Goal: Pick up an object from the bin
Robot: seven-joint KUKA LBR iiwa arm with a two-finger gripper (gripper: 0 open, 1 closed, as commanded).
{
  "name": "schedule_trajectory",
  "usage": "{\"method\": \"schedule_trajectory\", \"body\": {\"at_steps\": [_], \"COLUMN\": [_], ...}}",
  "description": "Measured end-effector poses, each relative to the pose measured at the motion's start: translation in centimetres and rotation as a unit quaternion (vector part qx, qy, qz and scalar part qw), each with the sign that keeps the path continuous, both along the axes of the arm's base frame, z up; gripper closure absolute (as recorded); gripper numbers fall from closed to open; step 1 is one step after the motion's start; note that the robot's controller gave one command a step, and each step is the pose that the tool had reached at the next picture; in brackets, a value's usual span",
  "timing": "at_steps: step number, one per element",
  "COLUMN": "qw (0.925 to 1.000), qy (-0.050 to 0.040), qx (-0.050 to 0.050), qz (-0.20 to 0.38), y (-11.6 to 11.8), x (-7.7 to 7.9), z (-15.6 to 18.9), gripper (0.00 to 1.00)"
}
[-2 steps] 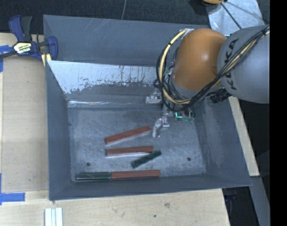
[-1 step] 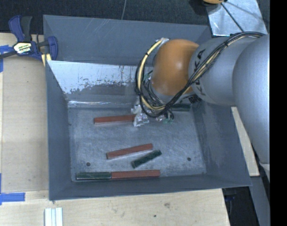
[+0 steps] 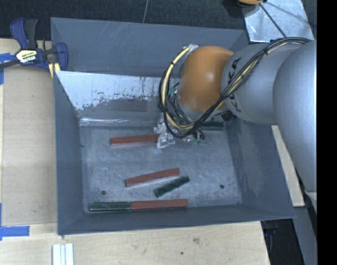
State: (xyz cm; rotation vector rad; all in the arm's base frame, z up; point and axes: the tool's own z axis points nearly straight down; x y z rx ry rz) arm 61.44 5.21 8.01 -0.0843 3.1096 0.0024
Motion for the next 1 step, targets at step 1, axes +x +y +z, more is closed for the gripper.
{"method": "schedule_trajectory", "body": {"at_steps": [1], "qw": [0.9972], "qy": [0.0115], "qx": [-0.002], "qz": [0.074], "y": [1.58], "x": [-0.65], "z": [15.59], "gripper": [1.00]}}
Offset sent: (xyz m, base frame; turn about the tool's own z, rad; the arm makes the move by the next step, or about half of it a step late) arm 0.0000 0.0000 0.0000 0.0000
